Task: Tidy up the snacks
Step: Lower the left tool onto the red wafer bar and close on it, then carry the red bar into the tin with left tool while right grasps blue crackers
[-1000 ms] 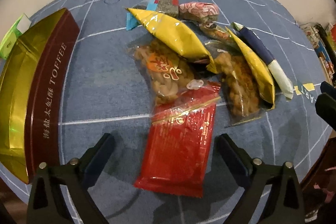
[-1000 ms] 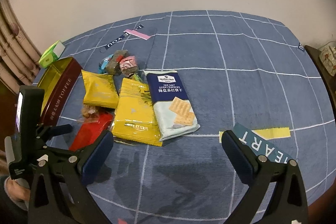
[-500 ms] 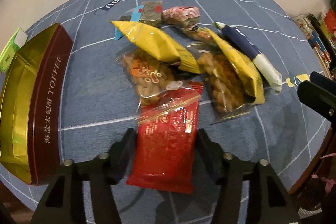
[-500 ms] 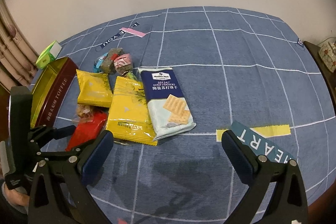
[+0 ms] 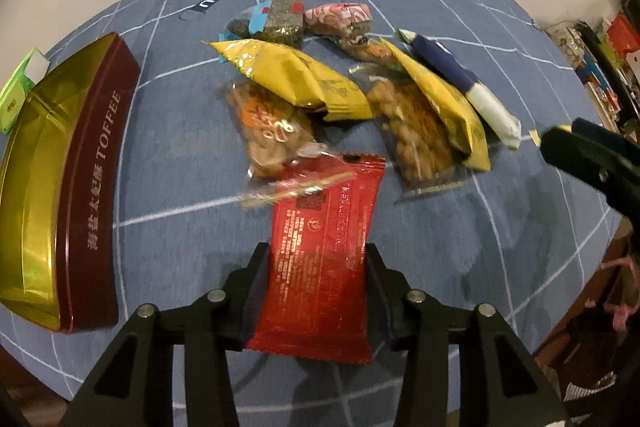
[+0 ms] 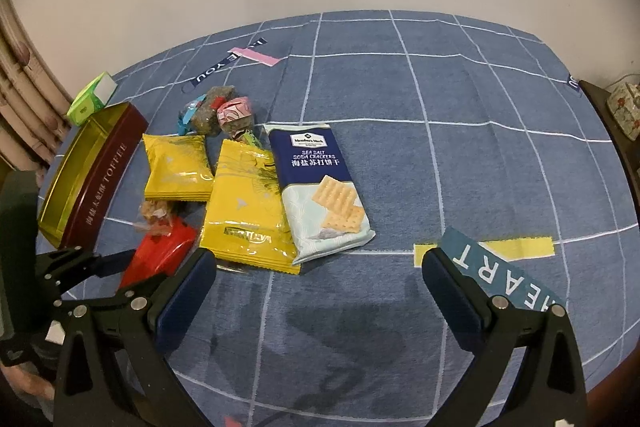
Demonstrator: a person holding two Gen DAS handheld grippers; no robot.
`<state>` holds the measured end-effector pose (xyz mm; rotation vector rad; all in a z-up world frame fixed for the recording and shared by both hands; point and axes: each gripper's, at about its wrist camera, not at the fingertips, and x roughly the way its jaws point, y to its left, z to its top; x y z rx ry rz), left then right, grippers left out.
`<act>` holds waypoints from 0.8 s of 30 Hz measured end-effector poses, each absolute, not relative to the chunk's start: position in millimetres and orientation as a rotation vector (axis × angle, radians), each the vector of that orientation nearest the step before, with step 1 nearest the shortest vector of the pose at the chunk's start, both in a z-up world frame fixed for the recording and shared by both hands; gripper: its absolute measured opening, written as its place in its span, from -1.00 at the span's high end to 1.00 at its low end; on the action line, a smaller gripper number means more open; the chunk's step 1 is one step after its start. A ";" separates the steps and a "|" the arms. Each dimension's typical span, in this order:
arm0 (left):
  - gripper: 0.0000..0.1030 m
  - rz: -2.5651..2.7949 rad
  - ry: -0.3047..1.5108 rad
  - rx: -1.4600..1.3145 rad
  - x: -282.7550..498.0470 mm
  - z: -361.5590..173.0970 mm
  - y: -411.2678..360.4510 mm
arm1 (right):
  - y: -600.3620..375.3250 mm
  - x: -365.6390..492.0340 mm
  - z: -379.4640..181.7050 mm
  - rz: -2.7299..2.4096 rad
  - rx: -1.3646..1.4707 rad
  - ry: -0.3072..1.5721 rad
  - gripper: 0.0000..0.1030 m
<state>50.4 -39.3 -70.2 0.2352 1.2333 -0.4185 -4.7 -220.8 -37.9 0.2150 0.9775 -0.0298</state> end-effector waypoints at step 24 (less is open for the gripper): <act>0.11 -0.438 1.272 0.225 13.8 -58.8 -13.2 | -228.6 29.1 -52.4 0.014 0.151 1.016 -0.99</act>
